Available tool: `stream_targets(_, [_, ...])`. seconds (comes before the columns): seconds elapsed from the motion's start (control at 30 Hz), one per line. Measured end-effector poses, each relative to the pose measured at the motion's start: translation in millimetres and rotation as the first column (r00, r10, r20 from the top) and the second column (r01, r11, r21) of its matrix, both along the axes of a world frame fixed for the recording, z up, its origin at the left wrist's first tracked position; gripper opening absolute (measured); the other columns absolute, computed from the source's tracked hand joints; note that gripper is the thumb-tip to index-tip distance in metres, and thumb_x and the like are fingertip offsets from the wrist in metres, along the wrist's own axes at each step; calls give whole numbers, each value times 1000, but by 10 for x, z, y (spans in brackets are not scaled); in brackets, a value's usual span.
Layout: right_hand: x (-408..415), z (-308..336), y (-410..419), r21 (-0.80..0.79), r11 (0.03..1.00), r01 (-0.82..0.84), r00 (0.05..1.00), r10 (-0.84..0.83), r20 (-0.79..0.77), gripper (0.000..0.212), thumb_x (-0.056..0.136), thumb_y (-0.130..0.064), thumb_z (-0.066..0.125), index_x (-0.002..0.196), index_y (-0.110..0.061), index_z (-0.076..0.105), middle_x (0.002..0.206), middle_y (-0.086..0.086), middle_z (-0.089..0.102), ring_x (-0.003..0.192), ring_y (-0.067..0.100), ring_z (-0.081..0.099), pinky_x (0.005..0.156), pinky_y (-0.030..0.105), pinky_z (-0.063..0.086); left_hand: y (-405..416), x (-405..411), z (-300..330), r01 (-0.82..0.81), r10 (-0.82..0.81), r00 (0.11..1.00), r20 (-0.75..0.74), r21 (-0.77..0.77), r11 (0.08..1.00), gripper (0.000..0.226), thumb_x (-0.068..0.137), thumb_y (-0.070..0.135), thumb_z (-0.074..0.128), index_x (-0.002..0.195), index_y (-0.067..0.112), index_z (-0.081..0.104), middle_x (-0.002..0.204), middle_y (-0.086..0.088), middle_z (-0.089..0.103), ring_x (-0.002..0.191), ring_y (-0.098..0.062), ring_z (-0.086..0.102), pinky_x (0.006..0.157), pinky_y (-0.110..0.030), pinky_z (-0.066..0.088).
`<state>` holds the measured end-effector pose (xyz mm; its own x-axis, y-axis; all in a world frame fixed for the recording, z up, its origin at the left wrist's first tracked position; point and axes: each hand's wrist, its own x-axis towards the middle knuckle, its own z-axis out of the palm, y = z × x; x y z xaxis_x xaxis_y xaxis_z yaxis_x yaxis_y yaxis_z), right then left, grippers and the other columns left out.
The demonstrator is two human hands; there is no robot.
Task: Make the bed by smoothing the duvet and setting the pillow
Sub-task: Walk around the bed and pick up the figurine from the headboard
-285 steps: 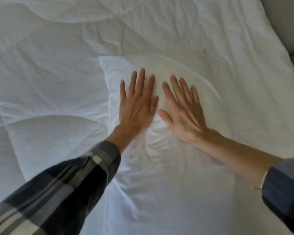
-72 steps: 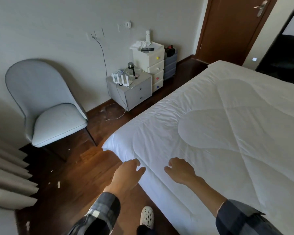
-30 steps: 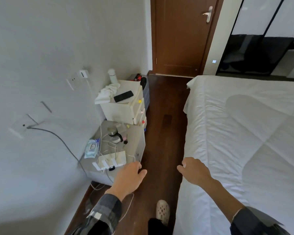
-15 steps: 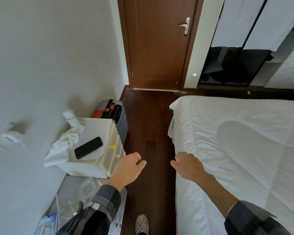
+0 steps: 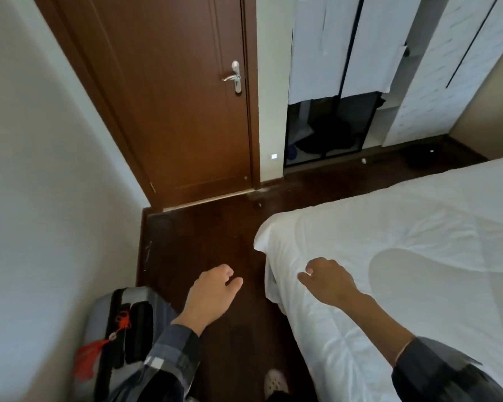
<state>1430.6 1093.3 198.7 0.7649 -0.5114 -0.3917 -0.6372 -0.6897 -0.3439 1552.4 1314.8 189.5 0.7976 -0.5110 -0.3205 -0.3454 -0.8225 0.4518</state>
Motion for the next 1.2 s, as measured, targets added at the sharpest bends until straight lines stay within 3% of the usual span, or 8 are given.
stream_targets(0.3, [2250, -246, -1216, 11, 993, 116, 993, -117, 19, 42, 99, -46, 47, 127, -17, 57, 126, 1, 62, 106, 19, 62, 82, 26, 44, -1620, 2431, -42, 148, -148, 989, -6, 45, 988, 42, 102, 44, 51, 137, 22, 56, 136, 4, 62, 123, -11, 59, 103, -35, 49])
stream_targets(0.43, [3066, -154, -1745, 11, 984, 180, 983, -180, 30, 32, 97, -44, 50, 110, -17, 61, 107, 1, 66, 89, 16, 62, 76, 26, 46, -2300, 3215, 57, 213, -211, 976, -55, 42, 976, 42, 102, 45, 50, 137, 21, 56, 134, 3, 63, 122, -13, 59, 100, -34, 49])
stream_targets(0.57, [3965, -180, -2383, 42, 954, 298, 953, -300, 49, 29, 96, -39, 53, 74, -20, 53, 73, -1, 60, 69, 13, 61, 65, 27, 50, -3046, 4225, 37, 310, -307, 949, -72, 38, 950, 44, 102, 46, 49, 138, 21, 56, 135, 3, 63, 124, -14, 58, 104, -36, 48])
stream_targets(0.7, [4688, -255, -2960, 74, 891, 447, 886, -453, 95, 28, 96, -38, 53, 76, -19, 56, 74, 2, 62, 68, 15, 64, 68, 31, 58, -3786, 5168, -91, 420, -419, 907, -49, 34, 907, 39, 103, 45, 46, 124, 16, 63, 120, -5, 68, 112, -21, 63, 97, -39, 49])
stream_targets(0.77, [4937, -248, -3129, 89, 855, 510, 849, -517, 105, 26, 97, -37, 52, 80, -19, 57, 75, 1, 62, 69, 15, 64, 69, 32, 59, -4063, 5510, -52, 459, -459, 886, -62, -6, 888, 36, 105, 42, 44, 108, 13, 65, 104, -8, 69, 98, -22, 64, 87, -39, 49])
stream_targets(0.9, [5229, -221, -3589, 167, 744, 647, 730, -668, 143, 34, 101, -33, 45, 71, -21, 52, 70, -1, 58, 65, 12, 61, 63, 28, 54, -4849, 6147, -28, 553, -555, 826, -102, -45, 832, 51, 106, 44, 34, 82, 10, 63, 82, -11, 66, 77, -23, 63, 76, -40, 50])
stream_targets(1.07, [5336, -265, -4390, 197, 589, 784, 571, -808, 144, 39, 103, -30, 41, 68, -19, 51, 68, 0, 56, 63, 13, 59, 59, 27, 45, -6005, 6482, -55, 655, -659, 746, -99, -73, 752, 51, 108, 40, 33, 83, 7, 62, 84, -12, 64, 80, -21, 61, 78, -40, 49])
stream_targets(1.2, [5535, -497, -5235, 211, 565, 798, 558, -824, 95, 32, 101, -32, 46, 76, -17, 58, 73, 1, 63, 67, 15, 64, 62, 31, 54, -6854, 6760, -176, 721, -722, 688, -69, -46, 691, 50, 107, 44, 36, 91, 6, 64, 86, -12, 66, 82, -23, 63, 83, -43, 51])
